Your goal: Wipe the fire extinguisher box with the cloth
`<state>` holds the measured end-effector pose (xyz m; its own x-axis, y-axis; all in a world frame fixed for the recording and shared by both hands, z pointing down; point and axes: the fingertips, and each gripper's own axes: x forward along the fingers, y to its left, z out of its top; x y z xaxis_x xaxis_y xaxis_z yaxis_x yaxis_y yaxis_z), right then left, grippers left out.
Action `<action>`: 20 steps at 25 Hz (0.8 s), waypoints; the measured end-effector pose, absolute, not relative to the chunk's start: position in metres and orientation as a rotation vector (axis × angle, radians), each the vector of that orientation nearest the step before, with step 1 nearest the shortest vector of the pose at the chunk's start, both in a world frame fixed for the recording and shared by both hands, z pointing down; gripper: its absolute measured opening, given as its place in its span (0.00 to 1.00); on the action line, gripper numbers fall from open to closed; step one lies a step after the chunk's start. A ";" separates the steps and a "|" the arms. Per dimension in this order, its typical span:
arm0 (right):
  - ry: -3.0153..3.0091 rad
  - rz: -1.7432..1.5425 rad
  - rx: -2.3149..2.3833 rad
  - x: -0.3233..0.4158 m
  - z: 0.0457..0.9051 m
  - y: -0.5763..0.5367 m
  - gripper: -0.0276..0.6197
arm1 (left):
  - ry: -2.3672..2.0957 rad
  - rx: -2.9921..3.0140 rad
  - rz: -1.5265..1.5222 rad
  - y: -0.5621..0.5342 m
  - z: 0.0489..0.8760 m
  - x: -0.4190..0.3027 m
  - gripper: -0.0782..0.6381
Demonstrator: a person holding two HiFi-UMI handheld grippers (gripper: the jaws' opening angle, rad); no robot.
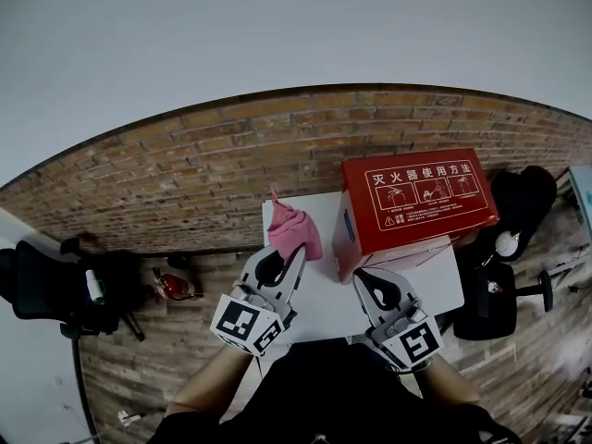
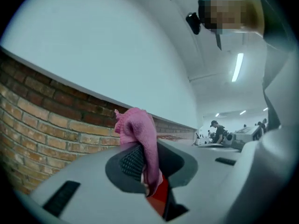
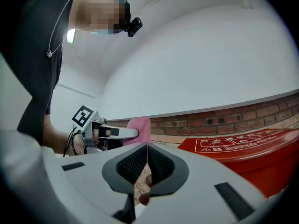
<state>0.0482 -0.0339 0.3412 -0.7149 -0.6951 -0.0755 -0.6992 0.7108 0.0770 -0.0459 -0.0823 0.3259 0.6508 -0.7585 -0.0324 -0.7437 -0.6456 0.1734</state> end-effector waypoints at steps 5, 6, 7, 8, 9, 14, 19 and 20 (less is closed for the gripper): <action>2.831 0.164 -1.161 0.049 0.325 -0.037 0.08 | -1.375 2.801 -0.117 -0.060 0.310 -0.056 0.23; 2.823 0.166 -1.161 0.050 0.322 -0.038 0.08 | -1.396 2.816 -0.109 -0.056 0.307 -0.057 0.23; 2.810 0.179 -1.164 0.050 0.319 -0.040 0.08 | -1.410 2.829 -0.097 -0.051 0.306 -0.058 0.23; 2.794 0.195 -1.172 0.052 0.316 -0.042 0.08 | -1.418 2.841 -0.081 -0.047 0.305 -0.058 0.23; 2.779 0.206 -1.183 0.053 0.314 -0.044 0.08 | -1.424 2.853 -0.062 -0.044 0.305 -0.059 0.23; 2.746 0.213 -1.227 0.053 0.308 -0.051 0.07 | -1.469 2.882 -0.032 -0.034 0.305 -0.060 0.23; 2.745 0.195 -1.212 0.050 0.304 -0.053 0.07 | -1.503 2.888 -0.040 -0.031 0.302 -0.062 0.23; 2.746 0.202 -1.212 0.051 0.305 -0.054 0.07 | -1.511 2.893 -0.035 -0.030 0.302 -0.062 0.23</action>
<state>0.0506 -0.0538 0.3049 -0.6680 -0.7234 -0.1745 -0.7411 0.6679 0.0684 -0.0615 -0.0299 0.3025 0.5725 -0.8164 -0.0755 -0.8190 -0.5653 -0.0985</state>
